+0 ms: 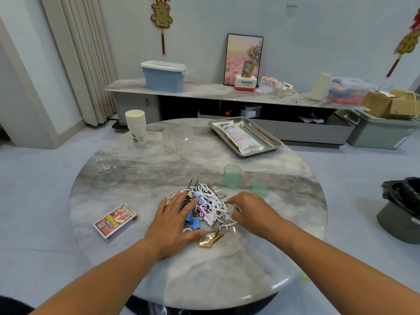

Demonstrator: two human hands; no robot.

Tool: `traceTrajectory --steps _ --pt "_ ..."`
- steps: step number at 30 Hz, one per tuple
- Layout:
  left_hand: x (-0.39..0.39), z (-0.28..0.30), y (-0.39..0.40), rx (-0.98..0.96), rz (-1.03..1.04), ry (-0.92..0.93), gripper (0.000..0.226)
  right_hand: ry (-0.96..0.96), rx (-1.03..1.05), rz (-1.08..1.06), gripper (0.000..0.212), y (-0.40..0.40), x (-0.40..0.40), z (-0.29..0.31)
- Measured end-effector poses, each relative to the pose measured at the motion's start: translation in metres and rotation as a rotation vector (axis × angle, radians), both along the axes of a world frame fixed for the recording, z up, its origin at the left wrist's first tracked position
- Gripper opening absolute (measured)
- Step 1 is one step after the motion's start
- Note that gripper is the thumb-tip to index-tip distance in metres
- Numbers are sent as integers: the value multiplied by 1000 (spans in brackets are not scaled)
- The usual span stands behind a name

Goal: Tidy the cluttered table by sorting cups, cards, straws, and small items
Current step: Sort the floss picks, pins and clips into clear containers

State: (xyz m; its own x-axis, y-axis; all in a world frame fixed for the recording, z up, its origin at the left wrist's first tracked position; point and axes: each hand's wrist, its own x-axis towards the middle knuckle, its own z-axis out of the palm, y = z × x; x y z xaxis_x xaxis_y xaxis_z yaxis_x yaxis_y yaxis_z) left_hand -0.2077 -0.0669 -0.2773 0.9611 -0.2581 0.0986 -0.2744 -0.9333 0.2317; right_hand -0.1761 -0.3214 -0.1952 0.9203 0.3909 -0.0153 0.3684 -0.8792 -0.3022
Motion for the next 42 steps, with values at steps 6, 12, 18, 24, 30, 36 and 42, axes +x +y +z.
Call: traceTrajectory --steps 6,12,18,24,30,36,42 --pt "-7 2 -16 -4 -125 -45 97 -86 277 -261 21 -16 16 3" --pt "-3 -8 -3 -32 34 -189 85 54 679 -798 15 -69 25 -22" --pt "-23 -15 -8 -109 469 -86 83 70 608 -1085 25 -89 20 -59" --pt "-12 -7 -24 -133 456 72 83 -28 370 -1023 42 -69 21 -60" --pt "4 -4 -41 -238 299 67 71 -376 317 -634 45 -24 -5 -66" --pt "0 6 -6 -174 404 -247 59 -247 334 -306 73 28 -22 -87" --pt "1 14 68 42 762 71 69 -125 208 -256 82 46 -16 -95"
